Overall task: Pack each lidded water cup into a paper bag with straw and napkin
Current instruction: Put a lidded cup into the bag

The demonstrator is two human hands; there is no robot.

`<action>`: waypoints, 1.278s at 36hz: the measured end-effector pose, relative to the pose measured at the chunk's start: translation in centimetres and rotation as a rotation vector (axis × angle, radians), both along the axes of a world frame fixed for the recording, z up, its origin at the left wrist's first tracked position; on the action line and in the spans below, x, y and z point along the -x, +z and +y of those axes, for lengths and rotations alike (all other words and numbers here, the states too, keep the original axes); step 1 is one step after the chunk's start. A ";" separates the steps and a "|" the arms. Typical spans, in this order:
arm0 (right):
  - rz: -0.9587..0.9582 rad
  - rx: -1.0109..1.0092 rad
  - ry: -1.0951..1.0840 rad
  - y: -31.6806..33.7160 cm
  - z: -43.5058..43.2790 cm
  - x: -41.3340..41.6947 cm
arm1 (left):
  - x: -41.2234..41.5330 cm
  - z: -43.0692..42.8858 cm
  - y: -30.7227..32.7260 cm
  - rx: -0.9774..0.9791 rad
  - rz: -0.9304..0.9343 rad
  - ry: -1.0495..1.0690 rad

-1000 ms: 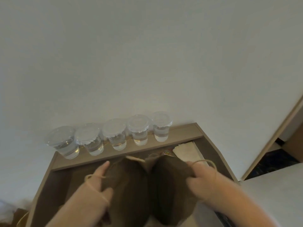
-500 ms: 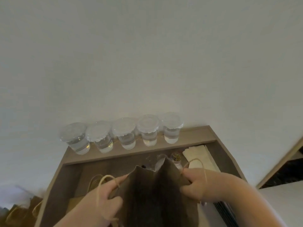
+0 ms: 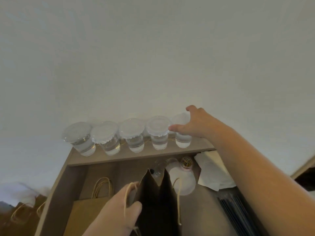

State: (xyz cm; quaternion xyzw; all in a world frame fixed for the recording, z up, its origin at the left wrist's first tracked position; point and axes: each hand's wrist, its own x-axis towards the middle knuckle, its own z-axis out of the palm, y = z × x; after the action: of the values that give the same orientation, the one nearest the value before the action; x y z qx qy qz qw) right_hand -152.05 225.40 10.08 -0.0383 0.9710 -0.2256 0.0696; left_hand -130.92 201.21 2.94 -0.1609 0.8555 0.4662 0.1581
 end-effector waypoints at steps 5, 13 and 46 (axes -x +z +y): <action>0.007 -0.052 -0.081 -1.5 0.7 2.7 | -0.9 -0.4 0.5 -0.071 -0.014 -0.030; -0.086 0.028 0.073 -2.4 0.9 4.0 | -1.3 -1.3 -0.8 -0.187 -0.081 -0.026; -0.027 -0.064 0.456 6.3 -2.3 -18.6 | -1.1 -0.5 -1.7 -0.136 -0.077 -0.075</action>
State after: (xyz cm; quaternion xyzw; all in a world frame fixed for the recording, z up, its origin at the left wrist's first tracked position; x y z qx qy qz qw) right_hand -133.48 223.09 16.34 -0.2513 0.9429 -0.1737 0.1331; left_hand -129.81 200.70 1.28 -0.1354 0.8207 0.5102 0.2188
